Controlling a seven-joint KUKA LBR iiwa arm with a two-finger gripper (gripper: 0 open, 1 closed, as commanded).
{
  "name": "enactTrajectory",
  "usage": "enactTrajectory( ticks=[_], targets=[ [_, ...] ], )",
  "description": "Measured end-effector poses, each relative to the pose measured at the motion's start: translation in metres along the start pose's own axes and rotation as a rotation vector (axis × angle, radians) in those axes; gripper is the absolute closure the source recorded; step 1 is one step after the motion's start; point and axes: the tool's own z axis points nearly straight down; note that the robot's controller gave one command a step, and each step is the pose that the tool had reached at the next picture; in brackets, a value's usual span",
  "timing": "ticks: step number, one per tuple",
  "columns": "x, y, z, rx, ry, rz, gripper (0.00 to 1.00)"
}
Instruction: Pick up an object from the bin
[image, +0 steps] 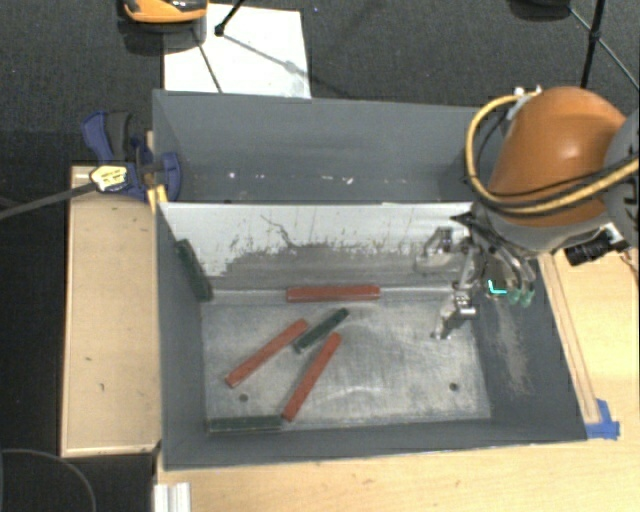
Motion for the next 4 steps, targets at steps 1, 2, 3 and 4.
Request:
enactTrajectory(
  ticks=[1, 2, 3, 4],
  targets=[
    [-0.001, 0.0, -0.004, 0.0, -0.008, 0.0, 0.0],
    [0.009, 0.022, 0.05, 0.001, -0.01, -0.109, 0.0],
    [0.043, 0.064, 0.08, -0.002, -0.001, -0.207, 0.0],
    [0.004, 0.084, 0.079, 0.002, -0.006, -0.416, 0.0]
  ],
)
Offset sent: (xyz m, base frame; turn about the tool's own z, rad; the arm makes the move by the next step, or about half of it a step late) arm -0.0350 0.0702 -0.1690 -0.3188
